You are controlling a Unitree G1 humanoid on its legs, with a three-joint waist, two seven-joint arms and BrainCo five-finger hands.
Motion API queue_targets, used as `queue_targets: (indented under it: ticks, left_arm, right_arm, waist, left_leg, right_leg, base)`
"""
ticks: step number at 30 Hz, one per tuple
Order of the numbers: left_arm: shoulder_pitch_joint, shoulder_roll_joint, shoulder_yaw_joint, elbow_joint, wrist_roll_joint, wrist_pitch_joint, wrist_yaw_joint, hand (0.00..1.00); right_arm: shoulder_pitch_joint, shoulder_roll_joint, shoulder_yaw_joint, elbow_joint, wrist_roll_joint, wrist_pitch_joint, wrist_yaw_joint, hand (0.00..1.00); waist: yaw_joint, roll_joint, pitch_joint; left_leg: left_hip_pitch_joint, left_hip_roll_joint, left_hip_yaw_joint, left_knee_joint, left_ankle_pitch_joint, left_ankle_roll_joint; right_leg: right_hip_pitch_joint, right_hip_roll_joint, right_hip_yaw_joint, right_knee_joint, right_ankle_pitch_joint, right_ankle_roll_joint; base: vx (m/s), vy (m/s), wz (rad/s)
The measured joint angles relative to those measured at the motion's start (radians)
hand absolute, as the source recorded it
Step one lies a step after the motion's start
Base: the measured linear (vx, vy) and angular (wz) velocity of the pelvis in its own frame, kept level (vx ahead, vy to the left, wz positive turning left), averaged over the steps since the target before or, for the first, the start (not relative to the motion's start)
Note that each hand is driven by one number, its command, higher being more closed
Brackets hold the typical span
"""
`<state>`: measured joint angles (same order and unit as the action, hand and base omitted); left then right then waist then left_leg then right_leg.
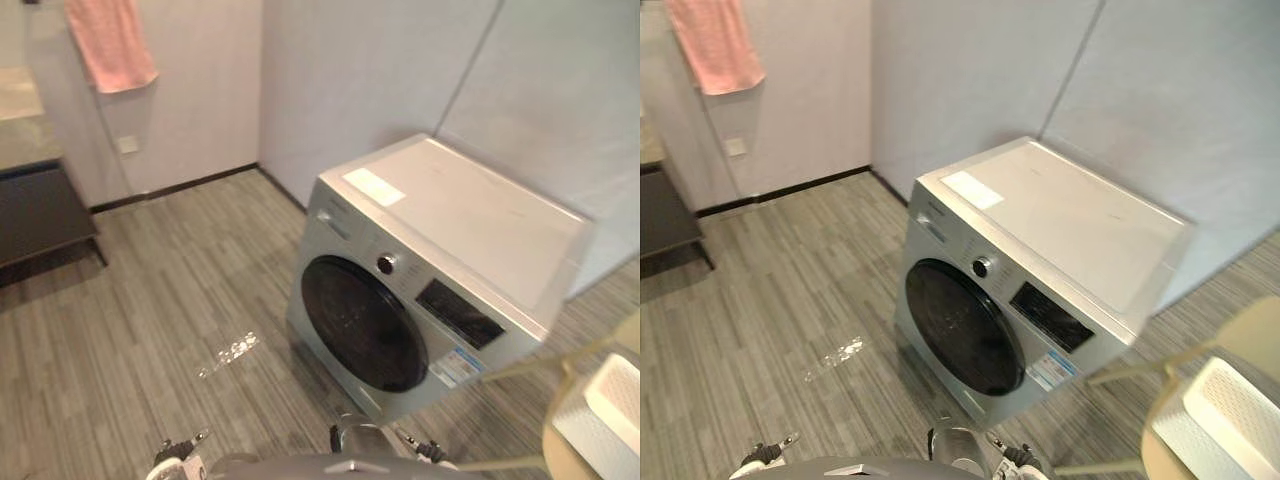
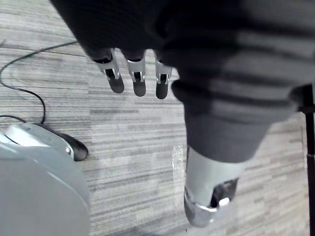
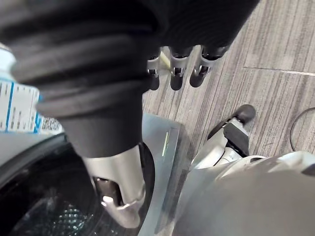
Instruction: Pick up the laundry basket with both hands and put the clothes into the washing machine.
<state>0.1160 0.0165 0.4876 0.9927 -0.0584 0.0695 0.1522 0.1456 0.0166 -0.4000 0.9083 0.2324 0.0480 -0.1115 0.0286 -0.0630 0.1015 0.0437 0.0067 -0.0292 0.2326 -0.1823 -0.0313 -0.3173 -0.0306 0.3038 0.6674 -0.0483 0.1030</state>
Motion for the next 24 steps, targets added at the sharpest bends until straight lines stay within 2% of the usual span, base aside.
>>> queue_targets:
  ticks: [1, 2, 3, 4, 5, 6, 7, 9, 11, 12, 13, 14, 16, 17, 18, 19, 20, 21, 23, 24]
  left_arm:
    - [0.003, 0.000, 0.002, -0.001, 0.002, 0.001, 0.002, 0.00]
    - [0.010, 0.001, 0.004, -0.003, 0.003, 0.001, 0.007, 0.00]
    - [0.021, 0.005, 0.005, -0.003, 0.003, 0.003, 0.016, 0.00]
    - [0.027, 0.007, 0.006, -0.002, 0.003, 0.004, 0.018, 0.00]
    - [0.030, 0.004, 0.006, -0.001, 0.001, 0.008, 0.020, 0.00]
    - [0.038, -0.009, 0.009, 0.000, -0.001, 0.008, 0.023, 0.00]
    - [0.032, -0.022, 0.019, -0.001, -0.018, 0.007, 0.023, 0.00]
    - [0.009, -0.033, 0.023, -0.001, -0.039, 0.006, 0.024, 0.00]
    - [-0.010, -0.052, 0.022, -0.009, -0.060, 0.001, 0.028, 0.00]
    - [-0.015, -0.058, 0.017, -0.025, -0.063, -0.002, 0.036, 0.00]
    - [-0.017, -0.059, 0.012, -0.031, -0.066, -0.002, 0.038, 0.00]
    - [-0.017, -0.061, 0.000, -0.039, -0.066, -0.002, 0.040, 0.00]
    - [-0.024, -0.064, -0.011, -0.040, -0.066, -0.001, 0.040, 0.00]
    - [-0.023, -0.064, -0.017, -0.039, -0.065, -0.001, 0.041, 0.00]
    - [-0.023, -0.063, -0.020, -0.036, -0.063, 0.000, 0.041, 0.00]
    - [-0.022, -0.061, -0.022, -0.033, -0.062, 0.000, 0.041, 0.00]
    - [-0.022, -0.056, -0.022, -0.021, -0.059, 0.000, 0.042, 0.00]
    - [-0.023, -0.051, -0.027, -0.011, -0.051, 0.005, 0.043, 0.00]
    - [-0.023, -0.043, -0.042, 0.005, -0.039, 0.008, 0.043, 0.00]
    - [-0.023, -0.030, -0.074, 0.021, -0.024, 0.009, 0.042, 0.00]
  right_arm:
    - [-0.002, 0.005, -0.007, 0.002, 0.000, 0.000, 0.000, 0.00]
    - [-0.003, 0.010, -0.009, 0.004, 0.001, 0.003, -0.001, 0.00]
    - [-0.003, 0.014, -0.007, 0.008, -0.001, 0.005, -0.001, 0.00]
    - [-0.007, 0.020, -0.005, 0.013, -0.002, 0.008, -0.001, 0.00]
    - [-0.021, 0.029, -0.004, 0.013, -0.007, 0.018, 0.001, 0.00]
    - [-0.031, 0.018, 0.004, 0.012, -0.026, 0.023, 0.002, 0.00]
    - [-0.041, 0.011, 0.001, 0.010, -0.029, 0.022, -0.001, 0.00]
    - [-0.052, 0.003, -0.014, 0.005, -0.033, 0.019, -0.002, 0.00]
    - [-0.049, 0.002, -0.033, 0.005, -0.028, 0.019, -0.008, 0.00]
    - [-0.052, 0.002, -0.040, 0.003, -0.019, 0.028, -0.023, 0.00]
    - [-0.046, 0.005, -0.048, 0.006, -0.006, 0.032, -0.034, 0.00]
    - [-0.037, 0.008, -0.057, 0.005, 0.013, 0.026, -0.043, 0.00]
    - [-0.037, 0.014, -0.069, 0.004, 0.040, 0.021, -0.052, 0.00]
    - [-0.032, 0.014, -0.088, 0.004, 0.045, 0.017, -0.053, 0.00]
    - [-0.029, 0.010, -0.096, 0.007, 0.050, 0.016, -0.051, 0.00]
    - [-0.028, 0.008, -0.097, 0.010, 0.052, 0.015, -0.051, 0.00]
    - [-0.026, 0.009, -0.104, 0.011, 0.056, 0.015, -0.048, 0.00]
    - [-0.022, 0.012, -0.116, 0.013, 0.057, 0.017, -0.040, 0.00]
    - [-0.021, 0.025, -0.133, 0.023, 0.068, 0.016, -0.039, 0.00]
    - [-0.029, 0.024, -0.145, 0.040, 0.077, 0.017, -0.037, 0.00]
  waist:
    - [0.001, 0.000, -0.001]
    - [0.000, -0.003, -0.003]
    - [0.002, -0.018, -0.013]
    - [0.010, -0.022, -0.022]
    - [0.021, -0.014, -0.034]
    - [0.024, -0.004, -0.053]
    - [0.019, 0.025, -0.060]
    - [-0.003, 0.059, -0.044]
    - [-0.007, 0.070, -0.028]
    - [-0.006, 0.071, -0.022]
    - [-0.005, 0.068, -0.019]
    - [-0.015, 0.056, -0.013]
    - [-0.027, 0.052, -0.012]
    - [-0.029, 0.049, -0.011]
    - [-0.032, 0.048, -0.012]
    - [-0.035, 0.050, -0.013]
    - [-0.039, 0.037, -0.019]
    - [-0.039, 0.045, -0.026]
    - [-0.048, 0.038, -0.034]
    - [-0.058, 0.040, -0.035]
  left_leg:
    - [-0.015, 0.001, -0.020, 0.008, -0.004, -0.008]
    - [-0.027, -0.001, -0.048, 0.026, -0.009, -0.014]
    - [-0.025, -0.001, -0.060, 0.029, -0.022, -0.031]
    - [-0.025, 0.004, -0.059, 0.030, -0.031, -0.041]
    - [-0.032, 0.025, -0.055, 0.040, -0.048, -0.058]
    - [-0.046, 0.063, -0.065, 0.054, -0.065, -0.076]
    - [-0.063, 0.100, -0.085, 0.074, -0.073, -0.084]
    - [-0.094, 0.139, -0.107, 0.135, -0.072, -0.083]
    - [-0.144, 0.163, -0.047, 0.246, -0.057, -0.060]
    - [-0.174, 0.178, 0.023, 0.304, -0.040, -0.046]
    - [-0.181, 0.186, 0.067, 0.315, -0.031, -0.043]
    - [-0.177, 0.202, 0.188, 0.285, -0.027, -0.041]
    - [-0.163, 0.217, 0.308, 0.250, -0.038, -0.013]
    - [-0.158, 0.217, 0.370, 0.215, -0.009, 0.008]
    - [-0.146, 0.203, 0.395, 0.177, 0.008, 0.005]
    - [-0.137, 0.184, 0.401, 0.144, 0.020, 0.005]
    - [-0.111, 0.138, 0.397, 0.061, 0.050, -0.001]
    - [-0.088, 0.097, 0.386, -0.030, 0.088, -0.002]
    - [-0.057, 0.058, 0.382, -0.137, 0.127, -0.002]
    - [-0.036, 0.036, 0.362, -0.204, 0.166, 0.000]
  right_leg:
    - [0.026, -0.002, 0.023, -0.080, -0.001, 0.001]
    - [0.070, -0.022, 0.000, -0.182, 0.003, 0.003]
    - [0.111, -0.043, -0.052, -0.255, 0.030, -0.004]
    - [0.124, -0.048, -0.073, -0.277, 0.011, 0.004]
    - [0.136, -0.037, -0.087, -0.307, -0.017, 0.024]
    - [0.147, -0.008, -0.106, -0.334, -0.040, 0.018]
    - [0.155, 0.021, -0.143, -0.351, -0.052, 0.000]
    - [0.201, 0.042, -0.226, -0.370, -0.067, -0.026]
    - [0.245, 0.042, -0.308, -0.359, -0.090, -0.054]
    - [0.260, 0.033, -0.353, -0.335, -0.113, -0.063]
    - [0.264, 0.025, -0.374, -0.327, -0.125, -0.065]
    - [0.261, -0.001, -0.425, -0.305, -0.151, -0.069]
    - [0.253, -0.032, -0.467, -0.291, -0.169, -0.070]
    - [0.252, -0.059, -0.482, -0.285, -0.170, -0.061]
    - [0.252, -0.078, -0.487, -0.288, -0.172, -0.051]
    - [0.252, -0.090, -0.485, -0.294, -0.168, -0.046]
    - [0.253, -0.106, -0.471, -0.321, -0.158, -0.047]
    - [0.254, -0.113, -0.451, -0.353, -0.147, -0.051]
    - [0.254, -0.120, -0.441, -0.390, -0.123, -0.049]
    - [0.265, -0.120, -0.444, -0.417, -0.098, -0.045]
  base:
    - [0.22, -0.215, 0.69]
    - [0.20, -0.231, 0.68]
    - [0.26, -0.347, 0.42]
    - [0.19, -0.288, 0.05]
    - [0.23, -0.379, -0.10]
    - [0.19, -0.398, 0.04]
    - [0.16, -0.398, 0.31]
    - [0.07, -0.367, 1.01]
    - [-0.02, -0.335, 1.28]
    - [-0.06, -0.217, 0.94]
    - [-0.13, -0.231, 1.23]
    - [-0.12, -0.073, 0.99]
    - [-0.15, -0.013, 0.95]
    - [-0.14, 0.065, 0.76]
    - [-0.10, 0.068, 0.51]
    - [-0.07, 0.092, 0.36]
    - [-0.04, 0.102, 0.24]
    - [-0.03, 0.111, 0.18]
    - [0.00, 0.093, 0.22]
    - [0.02, 0.054, 0.23]
